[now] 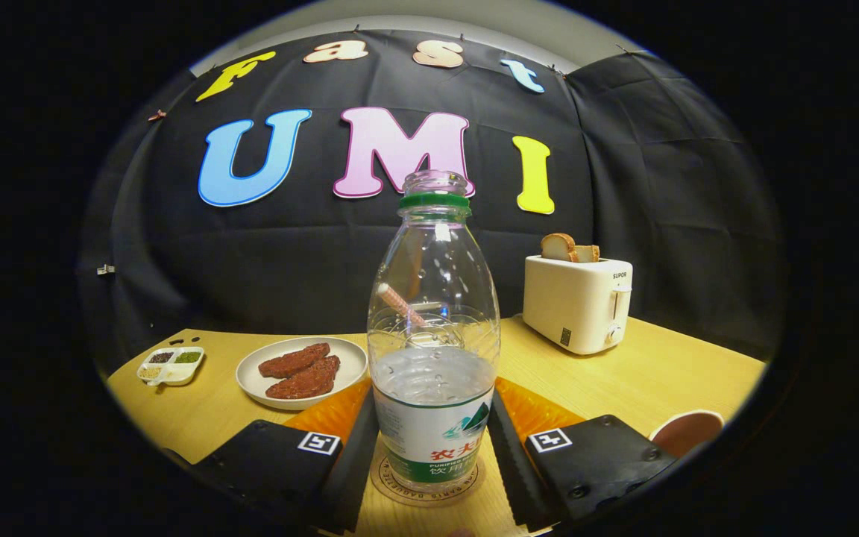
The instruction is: Take the bottle from table, then pour the juice into the cup, finally place the bottle on the coaster
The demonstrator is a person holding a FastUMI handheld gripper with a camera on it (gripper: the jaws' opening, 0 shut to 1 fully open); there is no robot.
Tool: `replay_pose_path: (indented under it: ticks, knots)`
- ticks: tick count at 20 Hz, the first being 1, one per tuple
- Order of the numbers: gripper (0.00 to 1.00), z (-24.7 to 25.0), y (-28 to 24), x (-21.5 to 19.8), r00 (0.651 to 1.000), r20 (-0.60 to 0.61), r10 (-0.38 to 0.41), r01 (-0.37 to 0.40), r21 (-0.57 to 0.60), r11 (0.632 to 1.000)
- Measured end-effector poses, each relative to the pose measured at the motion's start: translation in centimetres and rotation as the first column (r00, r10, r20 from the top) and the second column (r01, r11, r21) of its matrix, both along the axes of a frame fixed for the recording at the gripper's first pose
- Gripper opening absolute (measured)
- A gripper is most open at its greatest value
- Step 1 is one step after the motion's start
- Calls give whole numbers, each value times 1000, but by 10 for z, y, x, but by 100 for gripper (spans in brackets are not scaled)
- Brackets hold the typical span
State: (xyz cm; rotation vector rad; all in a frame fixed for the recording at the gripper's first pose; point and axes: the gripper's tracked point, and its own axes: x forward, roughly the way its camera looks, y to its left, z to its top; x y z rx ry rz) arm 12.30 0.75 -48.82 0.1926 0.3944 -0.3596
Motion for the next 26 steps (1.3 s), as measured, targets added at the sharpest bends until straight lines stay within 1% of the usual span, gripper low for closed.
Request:
replay_pose_path:
  ticks: [3, 6, 11, 15, 18, 21, 24, 26]
  knots:
    - [79, -3, 0, -2, 1000, -9, -3, 3, 0, 1000]
    - [79, -4, 2, -2, 1000, -7, 5, -5, -5, 1000]
    - [91, -1, 4, -8, 1000, -5, -7, 7, 0, 1000]
    - [96, 12, 7, -14, 1000, 3, 3, -3, 14, 1000]
    - [96, 44, 5, -25, 999, 36, -2, 1, 21, 1000]
    - [96, 92, -5, -41, 998, 65, -1, 0, 5, 1000]
    - [96, 144, -24, -61, 997, 71, 16, -12, -50, 999]
    - [96, 178, -30, -73, 996, 85, 39, -35, -55, 998]
